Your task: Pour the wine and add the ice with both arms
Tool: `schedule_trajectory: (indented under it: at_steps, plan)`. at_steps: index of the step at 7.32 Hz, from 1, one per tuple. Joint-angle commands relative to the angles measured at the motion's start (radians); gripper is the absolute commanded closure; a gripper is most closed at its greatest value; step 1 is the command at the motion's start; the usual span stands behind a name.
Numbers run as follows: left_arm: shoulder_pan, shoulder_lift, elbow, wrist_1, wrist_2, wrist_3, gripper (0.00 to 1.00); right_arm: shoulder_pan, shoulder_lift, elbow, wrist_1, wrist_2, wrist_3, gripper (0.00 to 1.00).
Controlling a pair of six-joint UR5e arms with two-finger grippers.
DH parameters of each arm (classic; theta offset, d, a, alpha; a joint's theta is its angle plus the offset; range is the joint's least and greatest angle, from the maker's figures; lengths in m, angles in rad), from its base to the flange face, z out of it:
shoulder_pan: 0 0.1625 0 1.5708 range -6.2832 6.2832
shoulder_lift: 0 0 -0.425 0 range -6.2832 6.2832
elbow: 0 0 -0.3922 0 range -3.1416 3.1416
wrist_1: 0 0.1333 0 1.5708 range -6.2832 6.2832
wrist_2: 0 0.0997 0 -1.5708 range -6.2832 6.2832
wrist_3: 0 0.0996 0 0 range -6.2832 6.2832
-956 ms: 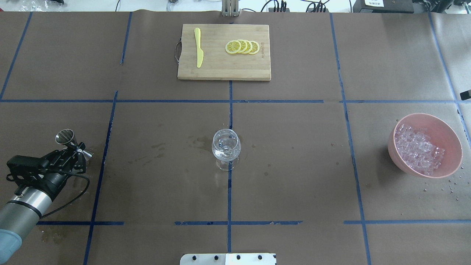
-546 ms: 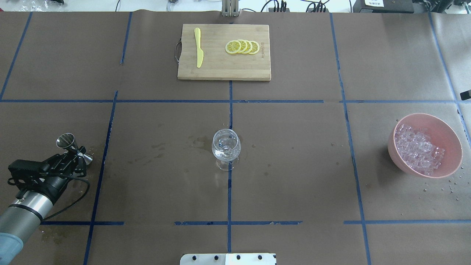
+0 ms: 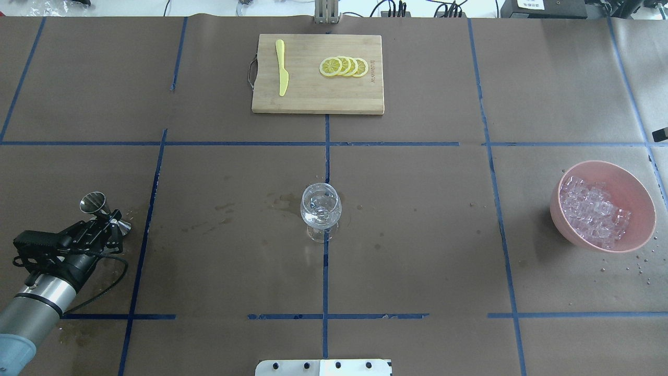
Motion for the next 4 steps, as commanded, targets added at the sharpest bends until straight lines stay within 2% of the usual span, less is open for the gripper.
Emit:
schedule_trajectory:
  at_steps: [1,2,4]
  plan:
    - [0.005,0.001,0.0,-0.001,-0.002,0.002,0.18,0.001,0.0,-0.001,-0.001,0.0,-0.001,0.0]
    - [0.005,0.001,-0.002,-0.001,-0.003,0.004,0.17,-0.001,0.0,0.0,0.0,0.0,0.0,0.0]
    - [0.005,0.01,-0.002,-0.001,-0.029,0.012,0.01,0.001,0.0,0.0,0.0,0.0,0.0,0.0]
